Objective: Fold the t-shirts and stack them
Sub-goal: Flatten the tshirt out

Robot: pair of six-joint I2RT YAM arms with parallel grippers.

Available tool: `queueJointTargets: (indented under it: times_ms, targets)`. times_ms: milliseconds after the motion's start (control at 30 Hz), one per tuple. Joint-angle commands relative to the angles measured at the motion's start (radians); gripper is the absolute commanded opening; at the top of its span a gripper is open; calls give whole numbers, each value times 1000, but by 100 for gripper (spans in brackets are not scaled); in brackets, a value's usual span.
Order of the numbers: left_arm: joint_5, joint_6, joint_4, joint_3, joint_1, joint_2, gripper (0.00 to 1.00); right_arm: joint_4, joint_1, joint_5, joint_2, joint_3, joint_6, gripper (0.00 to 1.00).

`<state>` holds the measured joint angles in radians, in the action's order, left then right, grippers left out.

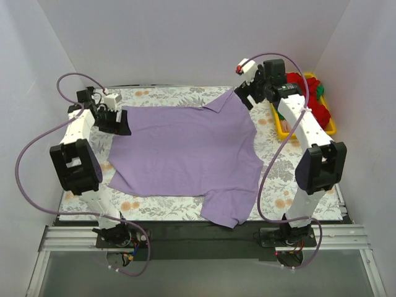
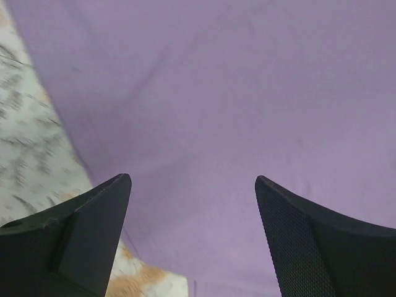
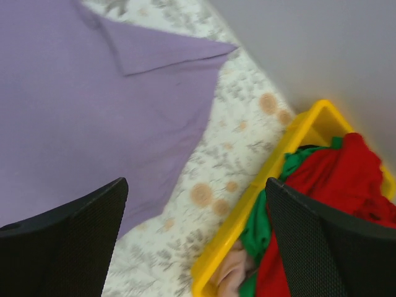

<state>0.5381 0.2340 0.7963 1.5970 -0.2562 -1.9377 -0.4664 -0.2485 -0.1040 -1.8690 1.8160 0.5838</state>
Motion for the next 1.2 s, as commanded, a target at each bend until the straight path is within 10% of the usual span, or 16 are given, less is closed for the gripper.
queueJointTargets:
  times_ms: [0,300,1167]
  targets:
    - [89,-214,179,-200,-5,176,81,-290,-24,-172,76,-171,13,97]
    - [10,-263,195,-445,-14,315,77,-307,-67,-136,140,-474,-29,79]
    - [-231,-343,297,-660,-107,439,73,-287,-66,4,71,-600,-76,75]
